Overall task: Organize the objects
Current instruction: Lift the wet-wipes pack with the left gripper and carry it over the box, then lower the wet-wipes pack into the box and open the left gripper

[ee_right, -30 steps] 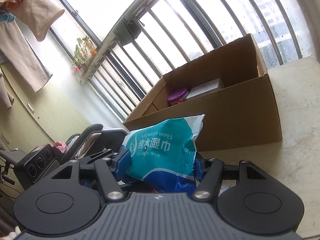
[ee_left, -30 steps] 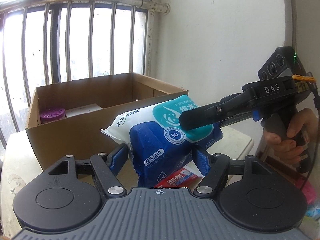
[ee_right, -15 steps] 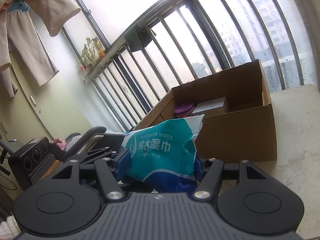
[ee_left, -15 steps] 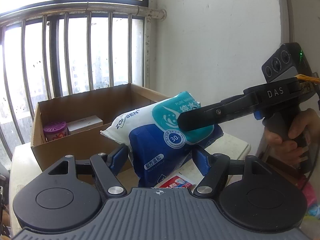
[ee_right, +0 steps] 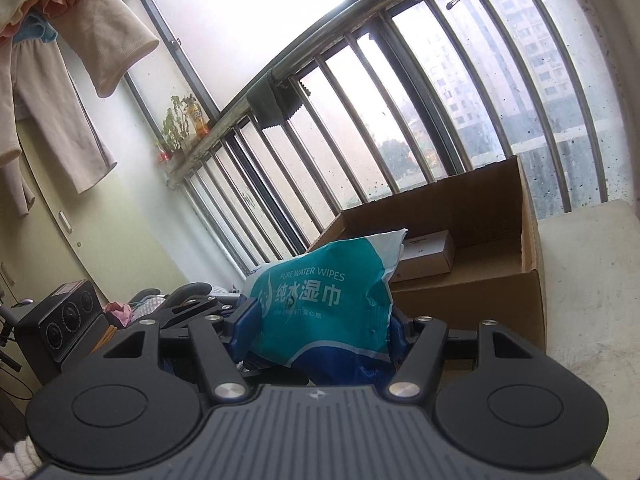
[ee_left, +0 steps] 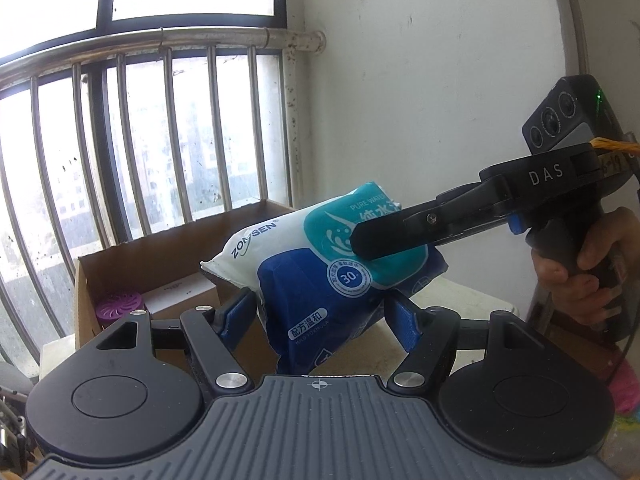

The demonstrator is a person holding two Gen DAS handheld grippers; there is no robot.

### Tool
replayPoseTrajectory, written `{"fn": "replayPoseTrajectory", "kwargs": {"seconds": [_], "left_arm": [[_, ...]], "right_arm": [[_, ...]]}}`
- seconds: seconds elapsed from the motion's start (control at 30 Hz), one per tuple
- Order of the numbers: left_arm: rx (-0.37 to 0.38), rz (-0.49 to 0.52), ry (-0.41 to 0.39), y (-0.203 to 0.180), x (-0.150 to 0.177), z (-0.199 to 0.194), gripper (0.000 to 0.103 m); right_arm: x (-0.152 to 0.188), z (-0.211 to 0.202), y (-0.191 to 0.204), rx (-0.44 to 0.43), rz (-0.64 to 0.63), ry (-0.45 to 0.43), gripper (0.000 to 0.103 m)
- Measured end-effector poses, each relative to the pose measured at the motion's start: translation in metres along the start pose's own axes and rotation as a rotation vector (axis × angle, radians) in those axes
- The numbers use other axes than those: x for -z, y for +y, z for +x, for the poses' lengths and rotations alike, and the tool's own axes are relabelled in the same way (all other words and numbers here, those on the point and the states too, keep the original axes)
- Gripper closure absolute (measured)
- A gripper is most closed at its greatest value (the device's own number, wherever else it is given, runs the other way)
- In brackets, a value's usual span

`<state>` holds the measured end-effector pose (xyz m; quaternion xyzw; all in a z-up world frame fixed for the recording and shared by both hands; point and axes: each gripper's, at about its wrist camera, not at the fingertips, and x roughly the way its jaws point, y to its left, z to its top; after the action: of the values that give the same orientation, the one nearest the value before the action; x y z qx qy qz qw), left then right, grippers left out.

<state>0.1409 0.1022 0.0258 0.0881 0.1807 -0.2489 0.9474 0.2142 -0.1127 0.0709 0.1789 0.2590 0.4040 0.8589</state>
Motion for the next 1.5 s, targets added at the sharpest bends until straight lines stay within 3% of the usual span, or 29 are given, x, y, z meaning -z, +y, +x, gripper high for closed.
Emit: {"fn": "replayPoseTrajectory", "kwargs": {"seconds": [0.37, 0.57, 0.83, 0.97, 1.1, 1.2, 1.37, 1.5], "left_arm": [[0.035, -0.053, 0.129, 0.057, -0.05, 0.074, 0.033], [0.028, -0.068, 0.254, 0.092, -0.069, 0.131, 0.033], [0.005, -0.012, 0.416, 0.107, -0.063, 0.199, 0.033], [0.037, 0.007, 0.46, 0.113, -0.061, 0.221, 0.033], [0.077, -0.052, 0.498, 0.121, -0.06, 0.233, 0.034], [0.075, -0.041, 0.54, 0.121, -0.059, 0.24, 0.035], [0.031, -0.039, 0.628, 0.126, -0.059, 0.25, 0.037], [-0.001, -0.044, 0.614, 0.131, -0.067, 0.245, 0.037]], "right_arm": [[-0.067, 0.049, -0.034, 0.095, 0.022, 0.059, 0.036], [-0.094, 0.096, -0.059, 0.167, 0.038, 0.11, 0.036], [-0.095, 0.141, -0.088, 0.293, 0.061, 0.185, 0.036], [-0.095, 0.153, -0.099, 0.341, 0.068, 0.213, 0.036], [-0.098, 0.158, -0.1, 0.389, 0.045, 0.237, 0.037], [-0.096, 0.165, -0.095, 0.43, -0.001, 0.263, 0.037], [-0.095, 0.172, -0.089, 0.504, -0.032, 0.283, 0.034], [-0.097, 0.168, -0.089, 0.524, -0.044, 0.264, 0.032]]}}
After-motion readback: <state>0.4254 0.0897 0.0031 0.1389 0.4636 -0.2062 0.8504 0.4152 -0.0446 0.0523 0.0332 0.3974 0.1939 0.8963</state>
